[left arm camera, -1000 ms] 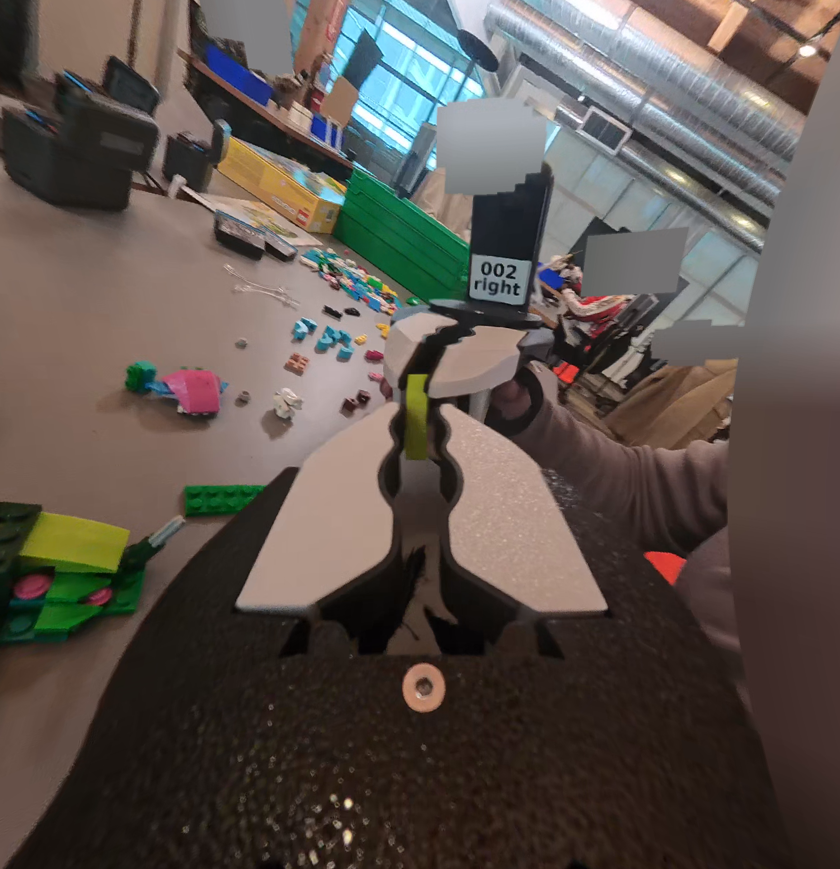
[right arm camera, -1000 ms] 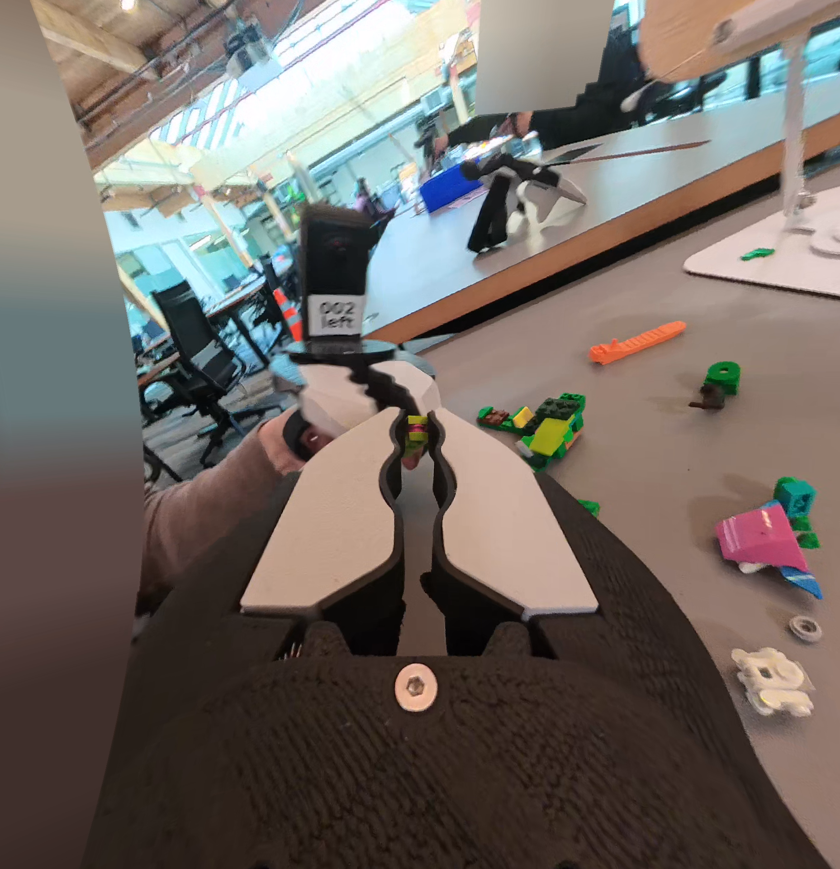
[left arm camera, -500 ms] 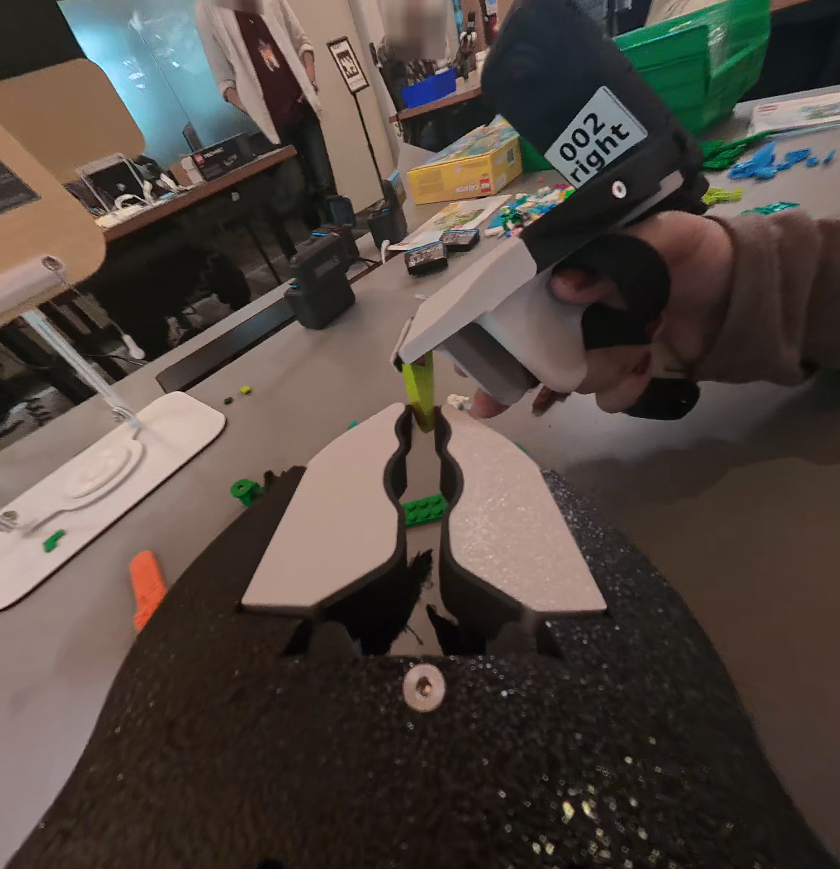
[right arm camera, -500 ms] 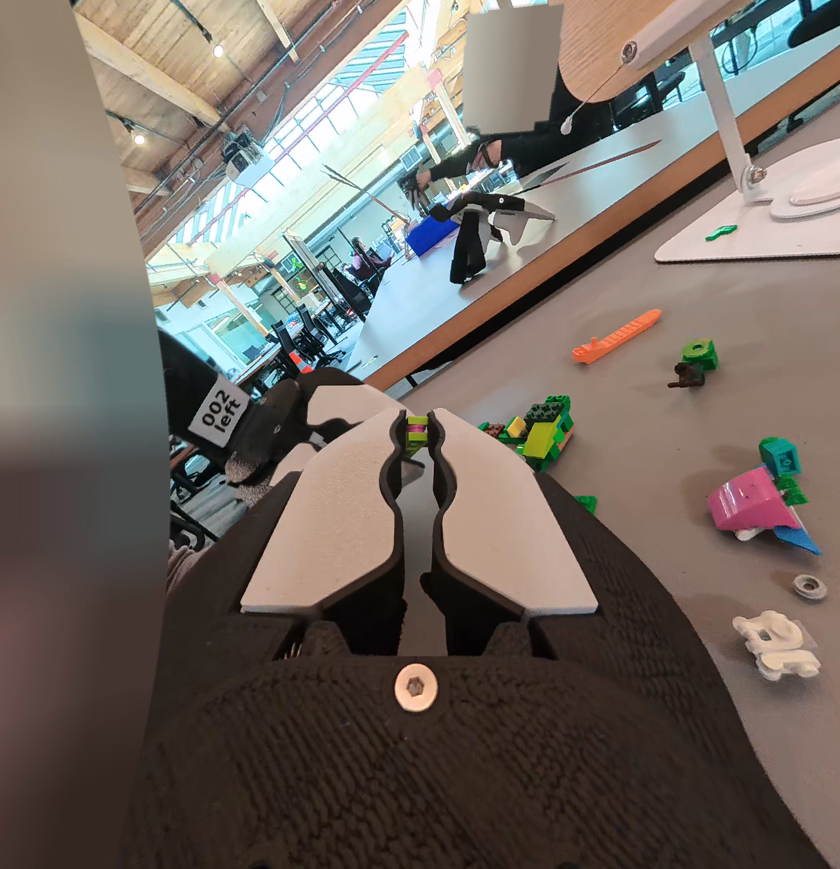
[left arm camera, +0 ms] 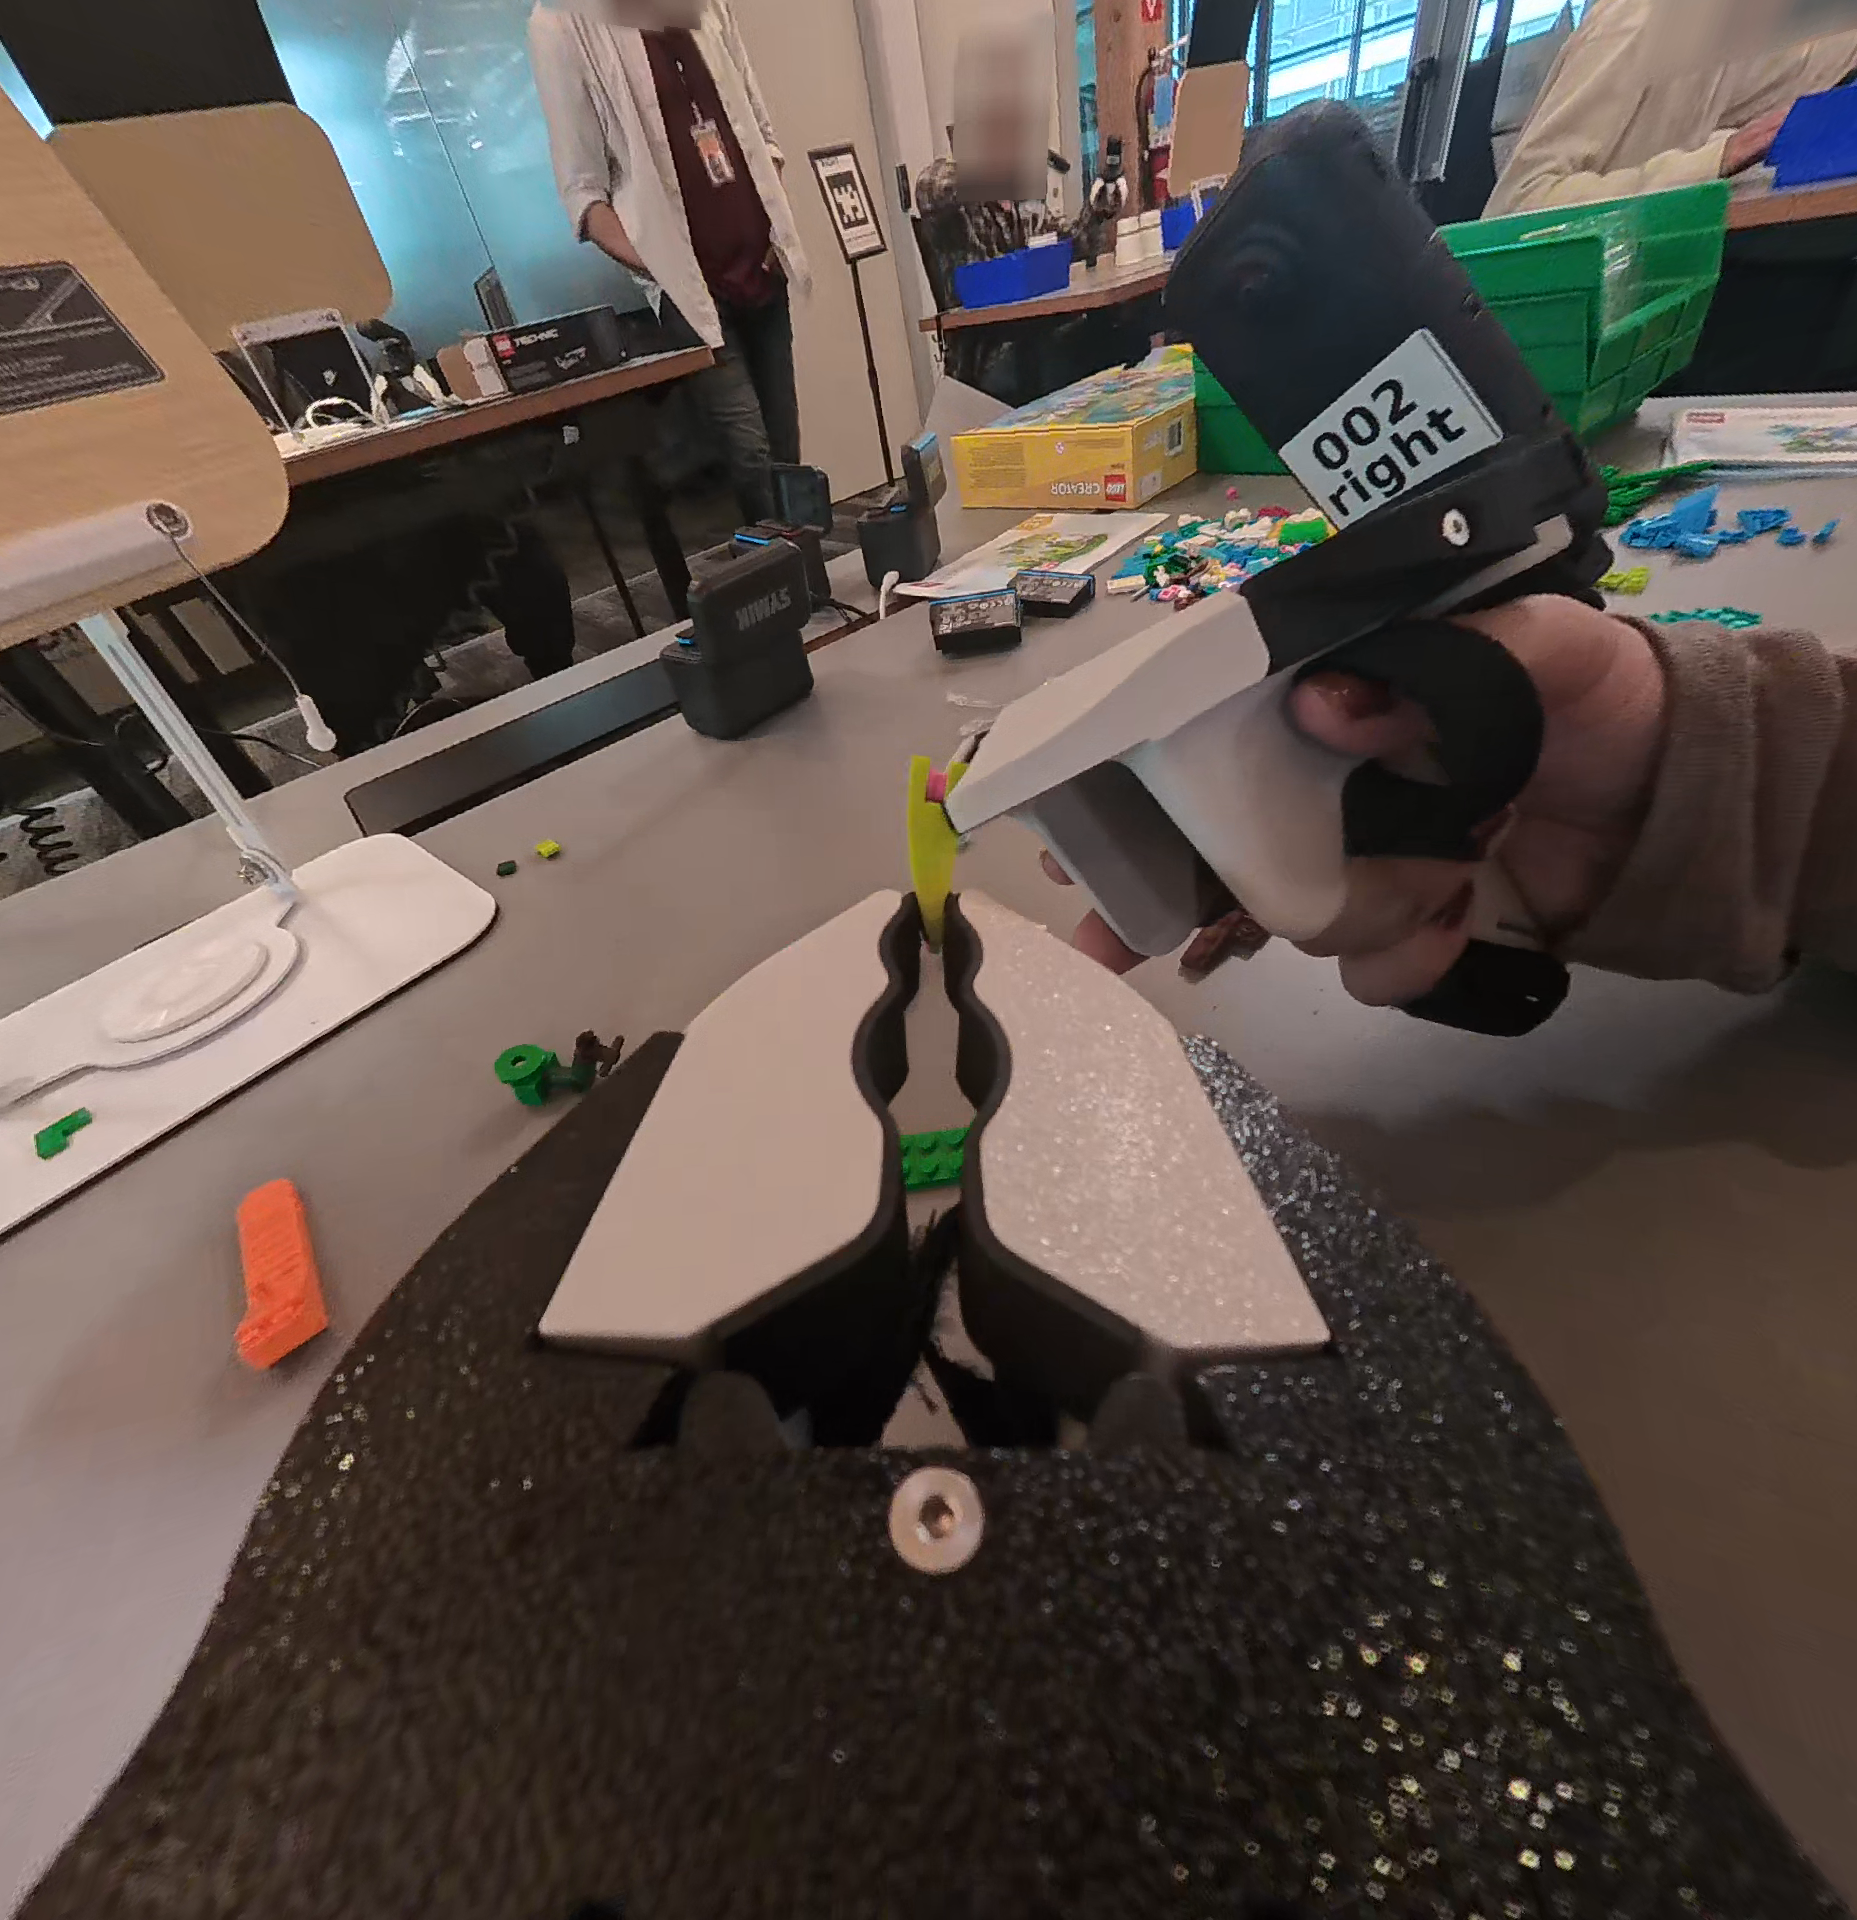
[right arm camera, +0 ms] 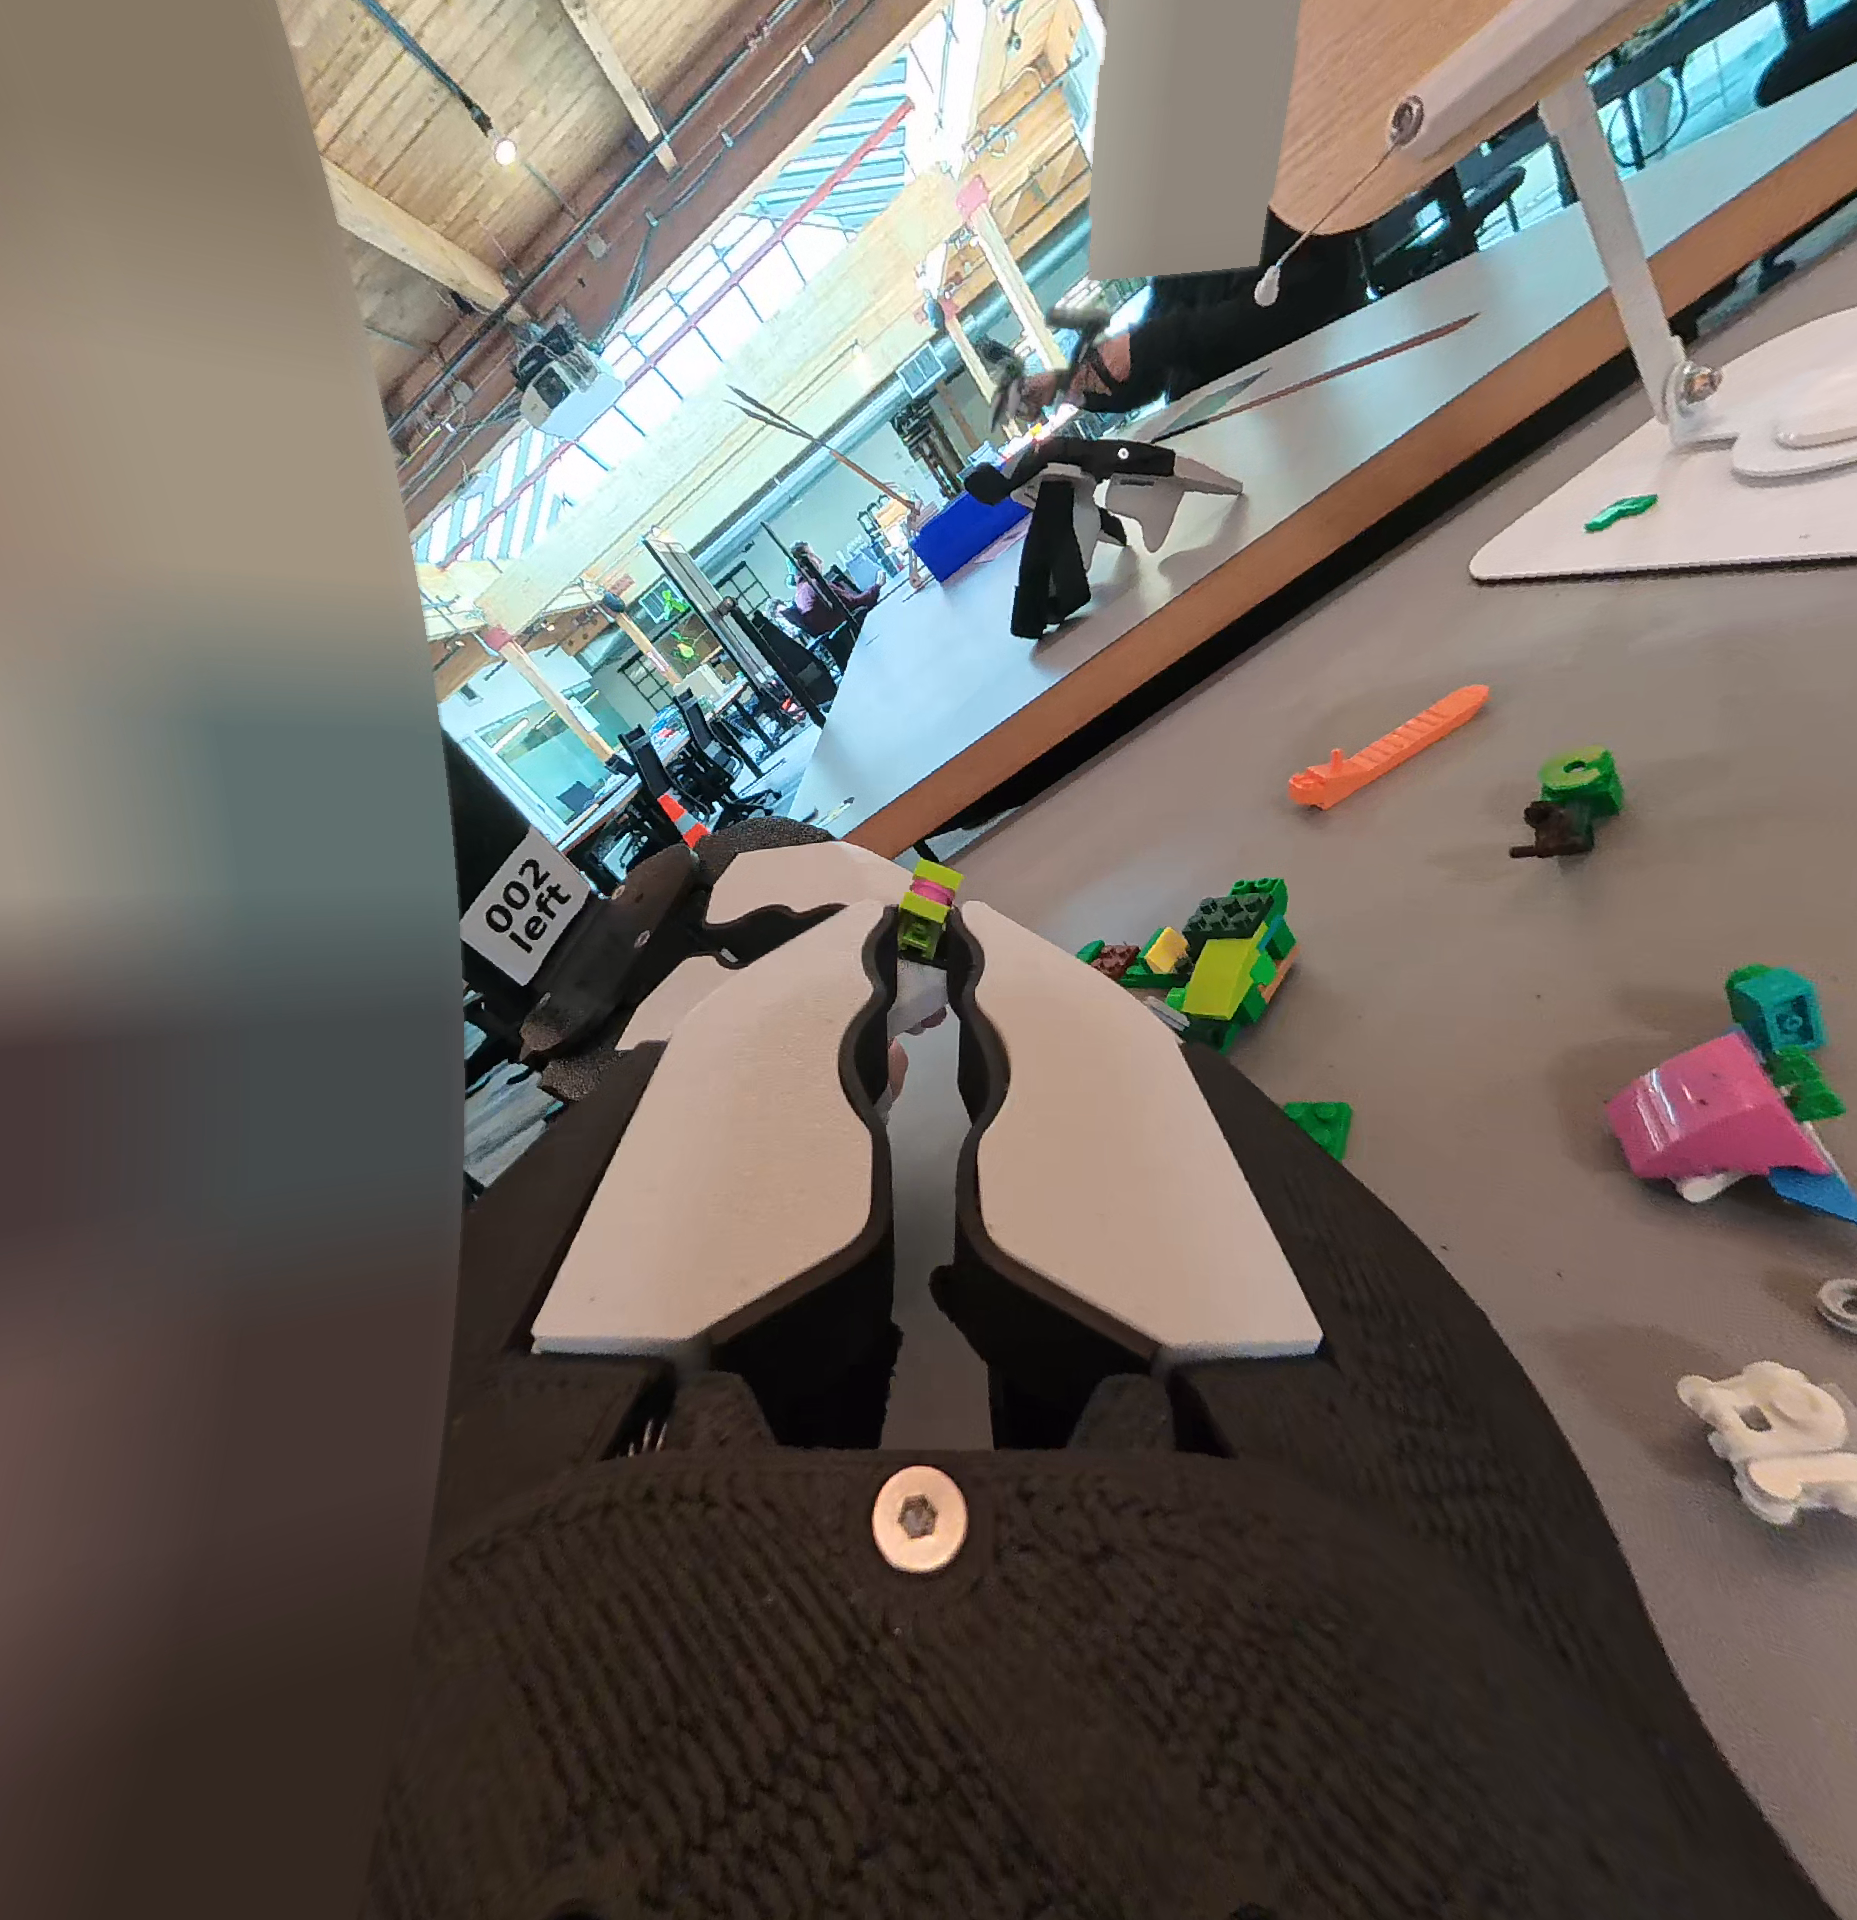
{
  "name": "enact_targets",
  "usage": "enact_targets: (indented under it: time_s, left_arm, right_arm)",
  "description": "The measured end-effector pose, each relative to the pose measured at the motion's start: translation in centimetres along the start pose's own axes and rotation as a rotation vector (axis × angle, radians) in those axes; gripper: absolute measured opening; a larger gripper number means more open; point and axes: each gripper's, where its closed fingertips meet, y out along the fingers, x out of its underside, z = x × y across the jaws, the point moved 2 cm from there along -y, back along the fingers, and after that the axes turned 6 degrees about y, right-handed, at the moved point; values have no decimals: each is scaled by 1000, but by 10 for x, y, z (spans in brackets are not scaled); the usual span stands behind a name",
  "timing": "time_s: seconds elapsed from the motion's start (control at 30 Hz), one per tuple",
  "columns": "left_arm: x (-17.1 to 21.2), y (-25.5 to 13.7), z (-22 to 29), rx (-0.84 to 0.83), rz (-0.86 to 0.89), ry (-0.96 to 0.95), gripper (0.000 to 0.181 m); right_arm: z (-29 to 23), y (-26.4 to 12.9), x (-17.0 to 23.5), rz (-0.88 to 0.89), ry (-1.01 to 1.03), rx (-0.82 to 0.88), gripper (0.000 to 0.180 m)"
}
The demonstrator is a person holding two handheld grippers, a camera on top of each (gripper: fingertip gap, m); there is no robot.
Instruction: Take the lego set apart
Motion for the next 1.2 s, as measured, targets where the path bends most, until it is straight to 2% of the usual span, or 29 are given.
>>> enact_targets:
  time_s: [0.27, 0.53, 0.73, 0.83, 1.0, 1.07, 1.2]
  left_arm:
    - [-3, 2, 3, -15, 11, 4, 4]
    - [6, -11, 29, 278, -38, 122, 4]
    - [19, -16, 39, 399, -91, 120, 4]
    - [19, -12, 34, 353, -85, 116, 4]
    - [10, 1, 12, 89, -45, 89, 3]
    - [8, 4, 9, 44, -35, 65, 3]
    - [5, 4, 8, 19, -24, 69, 3]
  right_arm:
    - [-3, 2, 3, 4, -36, 3, 7]
    - [-12, -12, 28, -285, -291, -79, 7]
    - [-11, -19, 49, -435, -330, -108, 6]
    - [-7, -17, 46, -411, -311, -81, 6]
    - [2, -7, 19, -170, -179, -20, 8]
    - [1, -5, 15, -120, -123, -39, 14]
    - [1, -4, 10, -65, -94, -26, 8]
